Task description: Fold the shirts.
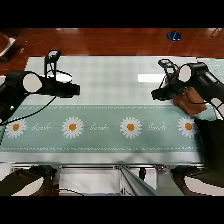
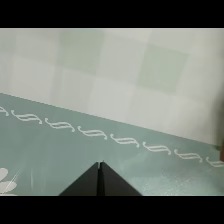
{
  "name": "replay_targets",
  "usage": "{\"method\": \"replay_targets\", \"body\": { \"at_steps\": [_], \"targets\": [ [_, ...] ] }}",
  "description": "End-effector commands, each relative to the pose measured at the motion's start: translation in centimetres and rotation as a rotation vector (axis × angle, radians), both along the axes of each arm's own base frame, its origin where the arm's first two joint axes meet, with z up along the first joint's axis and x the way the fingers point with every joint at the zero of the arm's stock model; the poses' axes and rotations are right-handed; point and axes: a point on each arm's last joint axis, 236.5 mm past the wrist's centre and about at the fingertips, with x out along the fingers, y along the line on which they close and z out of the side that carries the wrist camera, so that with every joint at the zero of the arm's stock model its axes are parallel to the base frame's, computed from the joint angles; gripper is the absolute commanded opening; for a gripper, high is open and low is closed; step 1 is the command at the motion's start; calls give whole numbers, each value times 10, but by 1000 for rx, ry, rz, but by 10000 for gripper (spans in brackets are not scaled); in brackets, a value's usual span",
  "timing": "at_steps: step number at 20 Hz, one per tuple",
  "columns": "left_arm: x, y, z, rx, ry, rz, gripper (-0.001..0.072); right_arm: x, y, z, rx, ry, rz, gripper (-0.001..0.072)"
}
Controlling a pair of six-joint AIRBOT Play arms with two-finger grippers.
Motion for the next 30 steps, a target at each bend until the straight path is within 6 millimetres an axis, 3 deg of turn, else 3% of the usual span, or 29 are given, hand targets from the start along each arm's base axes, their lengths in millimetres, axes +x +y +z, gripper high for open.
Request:
{"method": "replay_targets", "body": {
  "at_steps": [1, 8, 13, 18, 19, 20, 21, 22, 24, 26, 28, 30],
  "targets": [
    [0, 0, 0, 1, 1, 0, 23, 0, 0, 0, 0, 1, 1, 26],
    [1, 0, 0, 0, -3, 1, 23, 0, 0, 0, 0, 1, 1, 26],
    [24, -4, 14, -32, -111, 18, 23, 1, 0, 0, 0, -5, 1, 26],
    [51, -9, 36, -74, -252, 41, 24, 27, 5, 7, 24, -119, -5, 27],
    [59, -10, 43, -86, -296, 49, 44, 35, 3, 10, 15, -154, -3, 58],
    [65, -10, 46, -94, -323, 54, 207, 45, -3, 13, -16, -202, 6, 278],
    [70, -11, 50, -101, -348, 58, 507, 58, -12, 19, -56, -261, 9, 408],
    [72, -11, 50, -103, -355, 60, 508, 76, -33, 31, -142, -344, -4, 408],
    [69, -8, 46, -94, -331, 61, 508, 103, -98, 66, -276, -482, -205, 408],
    [64, -6, 38, -83, -294, 60, 508, 116, -147, 77, -228, -550, -392, 408],
    [60, -6, 29, -73, -260, 56, 508, 107, -185, 48, -171, -469, -530, 408],
    [57, -5, 15, -60, -217, 53, 508, 91, -201, 4, -107, -326, -593, 408]
  ]
}}
